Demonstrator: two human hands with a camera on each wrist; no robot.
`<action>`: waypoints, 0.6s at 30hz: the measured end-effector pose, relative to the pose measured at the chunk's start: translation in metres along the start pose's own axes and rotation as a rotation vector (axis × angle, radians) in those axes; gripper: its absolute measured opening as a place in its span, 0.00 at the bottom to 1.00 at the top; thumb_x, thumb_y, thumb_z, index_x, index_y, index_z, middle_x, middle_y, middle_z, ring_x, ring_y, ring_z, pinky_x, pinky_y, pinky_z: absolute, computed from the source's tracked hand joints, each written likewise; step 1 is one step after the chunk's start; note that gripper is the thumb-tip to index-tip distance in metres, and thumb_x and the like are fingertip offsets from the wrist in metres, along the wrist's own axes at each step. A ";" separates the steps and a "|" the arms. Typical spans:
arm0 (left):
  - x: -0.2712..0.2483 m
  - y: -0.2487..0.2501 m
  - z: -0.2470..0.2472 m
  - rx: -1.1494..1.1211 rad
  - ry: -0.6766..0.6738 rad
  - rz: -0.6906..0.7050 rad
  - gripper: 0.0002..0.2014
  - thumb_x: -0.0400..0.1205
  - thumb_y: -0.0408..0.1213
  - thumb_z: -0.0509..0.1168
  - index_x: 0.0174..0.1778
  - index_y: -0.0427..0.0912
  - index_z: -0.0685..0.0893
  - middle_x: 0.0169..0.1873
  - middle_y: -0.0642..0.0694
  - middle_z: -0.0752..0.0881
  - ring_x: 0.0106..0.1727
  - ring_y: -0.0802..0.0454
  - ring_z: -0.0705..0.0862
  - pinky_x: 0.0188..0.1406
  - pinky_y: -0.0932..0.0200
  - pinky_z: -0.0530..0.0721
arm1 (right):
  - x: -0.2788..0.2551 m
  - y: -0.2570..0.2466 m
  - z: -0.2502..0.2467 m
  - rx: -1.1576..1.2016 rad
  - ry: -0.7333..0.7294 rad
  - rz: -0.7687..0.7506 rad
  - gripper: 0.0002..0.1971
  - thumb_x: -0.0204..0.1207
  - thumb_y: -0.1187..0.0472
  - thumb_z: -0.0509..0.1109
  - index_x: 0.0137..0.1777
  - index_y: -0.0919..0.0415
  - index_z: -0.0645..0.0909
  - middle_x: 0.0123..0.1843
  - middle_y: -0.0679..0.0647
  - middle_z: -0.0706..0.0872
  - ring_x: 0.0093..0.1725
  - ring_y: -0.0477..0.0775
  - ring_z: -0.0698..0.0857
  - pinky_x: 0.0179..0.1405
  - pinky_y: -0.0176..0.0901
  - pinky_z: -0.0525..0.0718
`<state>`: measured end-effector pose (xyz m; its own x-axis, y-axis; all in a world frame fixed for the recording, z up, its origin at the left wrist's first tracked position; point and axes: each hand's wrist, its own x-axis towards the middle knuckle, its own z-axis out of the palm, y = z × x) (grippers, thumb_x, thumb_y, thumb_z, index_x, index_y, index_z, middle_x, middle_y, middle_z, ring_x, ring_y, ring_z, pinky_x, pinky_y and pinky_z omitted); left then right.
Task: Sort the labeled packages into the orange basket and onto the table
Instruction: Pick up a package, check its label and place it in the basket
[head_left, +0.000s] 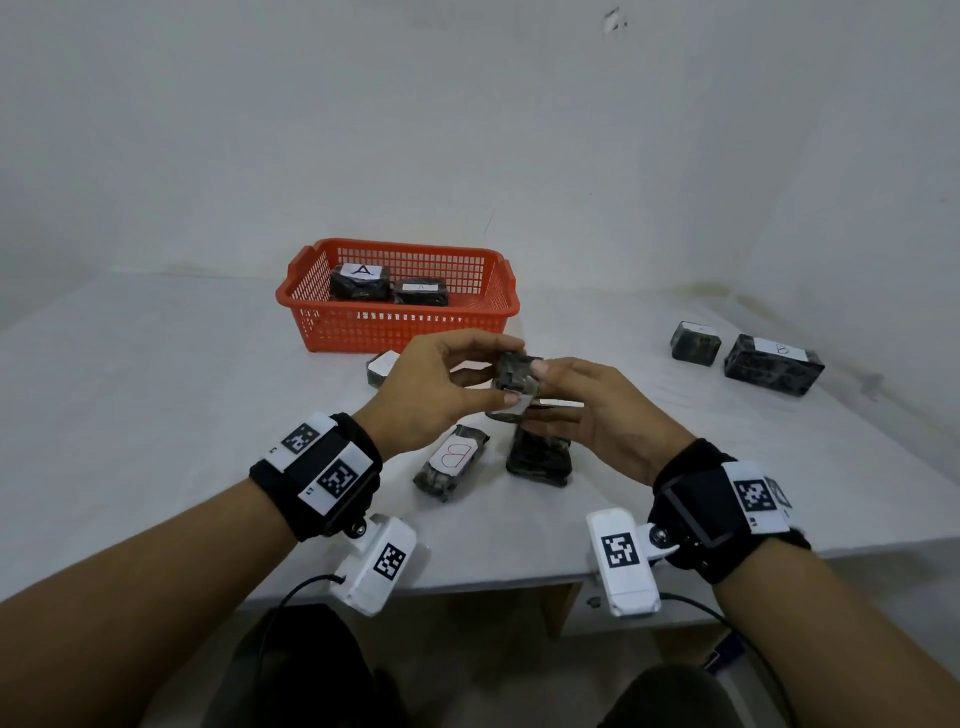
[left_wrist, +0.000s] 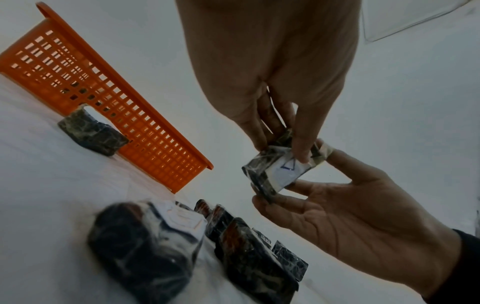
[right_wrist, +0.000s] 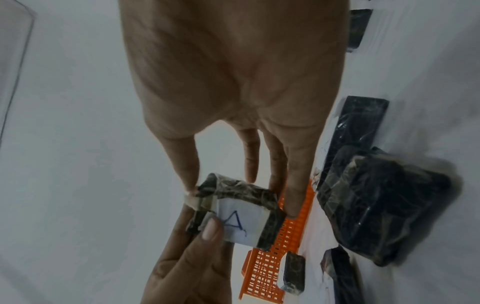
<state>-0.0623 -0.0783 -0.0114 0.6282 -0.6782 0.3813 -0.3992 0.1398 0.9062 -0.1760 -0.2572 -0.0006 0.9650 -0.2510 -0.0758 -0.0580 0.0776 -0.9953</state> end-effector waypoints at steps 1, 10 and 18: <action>0.000 0.000 0.000 -0.005 -0.011 -0.002 0.26 0.72 0.19 0.81 0.66 0.37 0.89 0.61 0.42 0.92 0.66 0.48 0.90 0.71 0.49 0.87 | 0.000 0.000 0.000 -0.007 -0.005 -0.006 0.22 0.84 0.55 0.73 0.69 0.72 0.82 0.65 0.69 0.90 0.62 0.69 0.92 0.69 0.59 0.87; 0.001 0.007 0.002 0.056 -0.072 -0.206 0.16 0.86 0.48 0.71 0.65 0.43 0.91 0.56 0.45 0.94 0.60 0.50 0.92 0.68 0.46 0.89 | 0.004 -0.002 0.001 -0.060 0.047 -0.140 0.14 0.81 0.66 0.75 0.64 0.73 0.85 0.58 0.68 0.93 0.59 0.64 0.93 0.66 0.52 0.89; 0.002 0.011 0.008 0.033 0.035 -0.190 0.10 0.84 0.32 0.72 0.60 0.42 0.93 0.52 0.44 0.95 0.56 0.47 0.93 0.58 0.57 0.92 | 0.003 0.001 0.004 -0.038 0.019 -0.108 0.17 0.83 0.54 0.74 0.63 0.67 0.90 0.58 0.65 0.94 0.62 0.64 0.92 0.65 0.49 0.88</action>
<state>-0.0710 -0.0843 -0.0020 0.7167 -0.6648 0.2108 -0.2925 -0.0121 0.9562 -0.1721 -0.2540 -0.0013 0.9613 -0.2738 0.0308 0.0356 0.0125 -0.9993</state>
